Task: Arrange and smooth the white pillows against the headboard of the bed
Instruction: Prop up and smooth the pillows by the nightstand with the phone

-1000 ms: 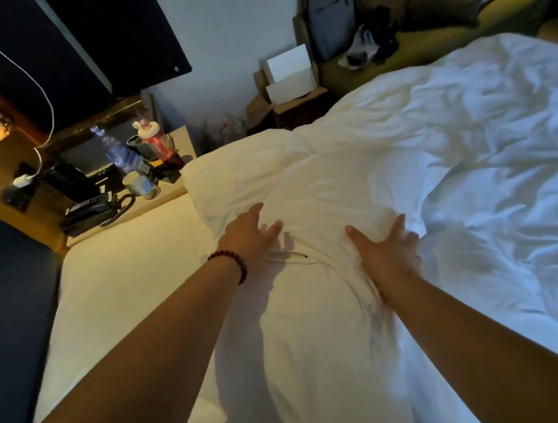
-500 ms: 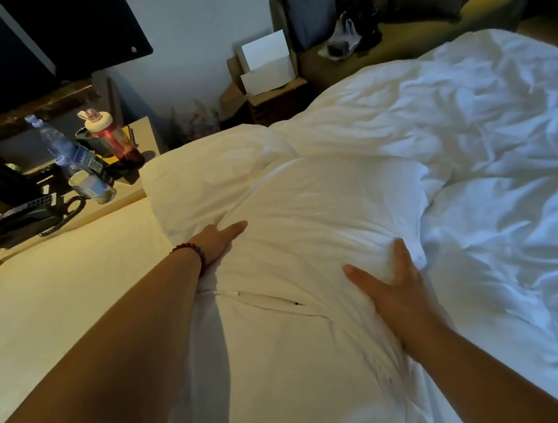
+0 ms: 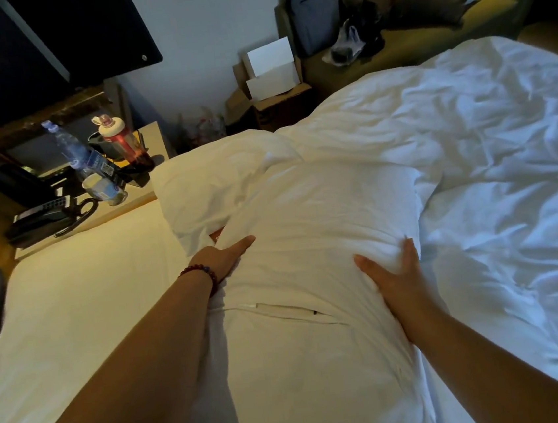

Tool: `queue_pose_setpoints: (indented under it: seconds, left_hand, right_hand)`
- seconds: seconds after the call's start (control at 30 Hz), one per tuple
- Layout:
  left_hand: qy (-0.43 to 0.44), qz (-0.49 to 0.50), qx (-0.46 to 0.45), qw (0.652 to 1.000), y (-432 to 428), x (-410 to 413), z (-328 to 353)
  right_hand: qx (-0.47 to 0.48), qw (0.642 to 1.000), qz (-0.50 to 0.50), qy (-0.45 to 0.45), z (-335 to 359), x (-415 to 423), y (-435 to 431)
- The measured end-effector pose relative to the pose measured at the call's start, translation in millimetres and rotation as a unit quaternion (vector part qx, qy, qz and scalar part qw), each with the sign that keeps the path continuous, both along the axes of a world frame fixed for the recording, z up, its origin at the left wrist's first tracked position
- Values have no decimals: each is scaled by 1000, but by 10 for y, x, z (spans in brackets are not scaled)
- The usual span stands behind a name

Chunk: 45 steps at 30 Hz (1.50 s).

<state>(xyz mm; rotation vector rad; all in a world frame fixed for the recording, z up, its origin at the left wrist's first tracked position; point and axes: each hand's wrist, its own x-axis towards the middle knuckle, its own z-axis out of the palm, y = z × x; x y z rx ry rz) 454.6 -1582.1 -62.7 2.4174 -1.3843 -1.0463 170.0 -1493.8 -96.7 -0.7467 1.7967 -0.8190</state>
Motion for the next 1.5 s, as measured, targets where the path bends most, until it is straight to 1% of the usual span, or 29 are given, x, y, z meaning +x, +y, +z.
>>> queue_pose_setpoints:
  seconds: [0.07, 0.13, 0.2, 0.3, 0.43, 0.53, 0.63, 0.73, 0.87, 1.0, 1.1, 1.2, 1.27, 1.4, 1.5]
  left_hand:
    - [-8, 16, -18, 1000, 128, -28, 145]
    - [-13, 29, -40, 999, 342, -63, 333]
    - [-14, 62, -77, 995, 650, -5, 481]
    - [-14, 135, -144, 980, 1337, 174, 640]
    - [-30, 244, -206, 947, 2500, 377, 930]
    - [-44, 322, -254, 911, 3361, 452, 1206]
    - [-71, 388, -261, 881, 4181, 432, 1463]
    - [-112, 437, -271, 850, 4986, 314, 1605]
    - [-157, 507, -257, 808, 5961, 75, 1726]
    - [-152, 555, -262, 775, 6704, -154, 1759]
    - [-134, 570, -294, 756, 7112, -216, 1686]
    - [-111, 581, -315, 742, 7390, -116, 1611]
    - [-109, 574, -312, 749, 7549, 78, 1576]
    - [-124, 569, -277, 764, 7859, 651, 1603]
    - [-122, 537, -288, 783, 8015, 982, 1648]
  right_hand:
    - [-10, 1000, 9, -18, 52, -33, 77]
    - [-3, 997, 25, -67, 147, -87, 132]
    - [14, 993, 48, -103, 240, -139, 189]
    - [1, 987, 104, -123, 351, -119, 369]
    - [-46, 968, 217, -120, 692, 158, 720]
    - [-119, 938, 305, -112, 1045, 428, 977]
    - [-173, 901, 387, -91, 1337, 687, 1316]
    - [-211, 862, 447, -109, 1462, 872, 1738]
    - [-225, 821, 510, -128, 1450, 1073, 2387]
    - [-228, 793, 548, -139, 1459, 1266, 2944]
    - [-238, 777, 567, -134, 1539, 1394, 3256]
    - [-246, 771, 575, -121, 1601, 1530, 3505]
    - [-249, 776, 566, -125, 1580, 1631, 3705]
    - [-245, 809, 517, -134, 1437, 1847, 4177]
    - [-237, 830, 489, -127, 1353, 1984, 4478]
